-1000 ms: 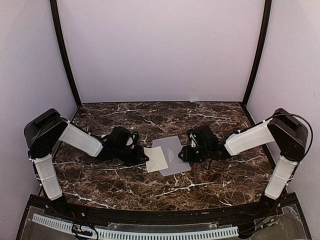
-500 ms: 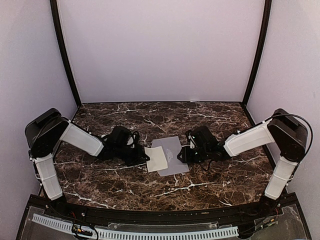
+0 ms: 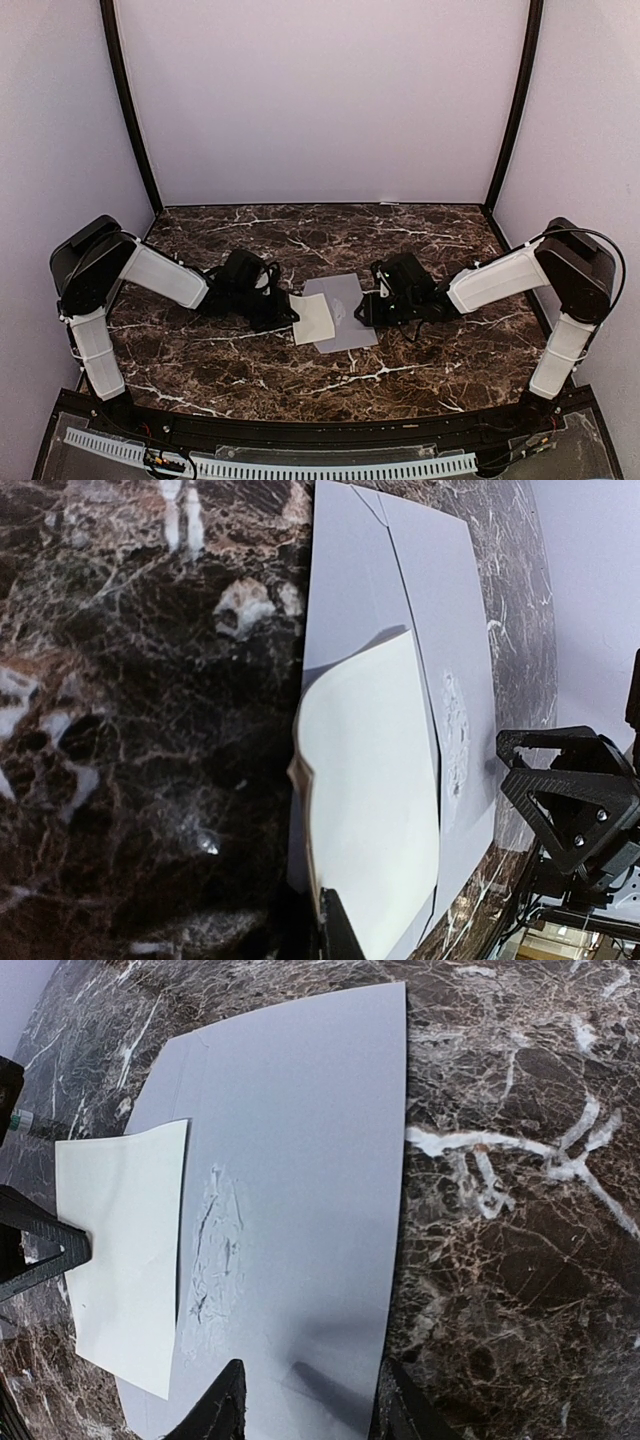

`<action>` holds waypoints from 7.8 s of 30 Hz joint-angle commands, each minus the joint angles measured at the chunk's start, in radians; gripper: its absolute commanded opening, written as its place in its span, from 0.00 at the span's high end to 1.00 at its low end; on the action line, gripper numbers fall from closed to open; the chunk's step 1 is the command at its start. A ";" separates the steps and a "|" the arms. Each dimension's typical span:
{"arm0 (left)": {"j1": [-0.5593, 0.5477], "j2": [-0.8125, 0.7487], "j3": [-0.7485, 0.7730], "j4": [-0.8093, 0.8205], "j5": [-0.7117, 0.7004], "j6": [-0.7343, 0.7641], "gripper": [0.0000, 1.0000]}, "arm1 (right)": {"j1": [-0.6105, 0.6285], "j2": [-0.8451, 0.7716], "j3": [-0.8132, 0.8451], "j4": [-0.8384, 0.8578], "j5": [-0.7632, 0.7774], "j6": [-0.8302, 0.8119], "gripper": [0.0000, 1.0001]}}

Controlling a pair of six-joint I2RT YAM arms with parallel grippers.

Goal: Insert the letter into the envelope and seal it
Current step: Place the letter in the envelope.

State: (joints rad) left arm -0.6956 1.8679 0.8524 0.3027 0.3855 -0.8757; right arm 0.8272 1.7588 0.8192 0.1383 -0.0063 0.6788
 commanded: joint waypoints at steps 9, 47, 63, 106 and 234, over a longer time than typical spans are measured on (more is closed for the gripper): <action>0.004 -0.010 0.036 -0.044 0.030 0.013 1.00 | 0.020 0.001 0.012 -0.014 0.003 0.008 0.58; 0.004 0.025 0.055 0.011 0.119 0.003 1.00 | 0.044 0.015 0.032 -0.011 0.003 0.015 0.58; -0.001 0.048 0.068 0.043 0.132 -0.011 1.00 | 0.047 0.018 0.040 -0.006 0.000 0.012 0.58; -0.073 -0.023 0.227 -0.344 -0.188 0.192 0.53 | 0.047 -0.123 0.031 -0.101 0.097 0.014 0.48; -0.104 -0.023 0.216 -0.386 -0.198 0.245 0.64 | 0.051 -0.023 0.016 0.050 -0.135 0.160 0.55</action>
State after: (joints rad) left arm -0.7967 1.8973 1.1034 -0.0834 0.1673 -0.6224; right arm 0.8707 1.7409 0.8570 0.1272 -0.1024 0.8036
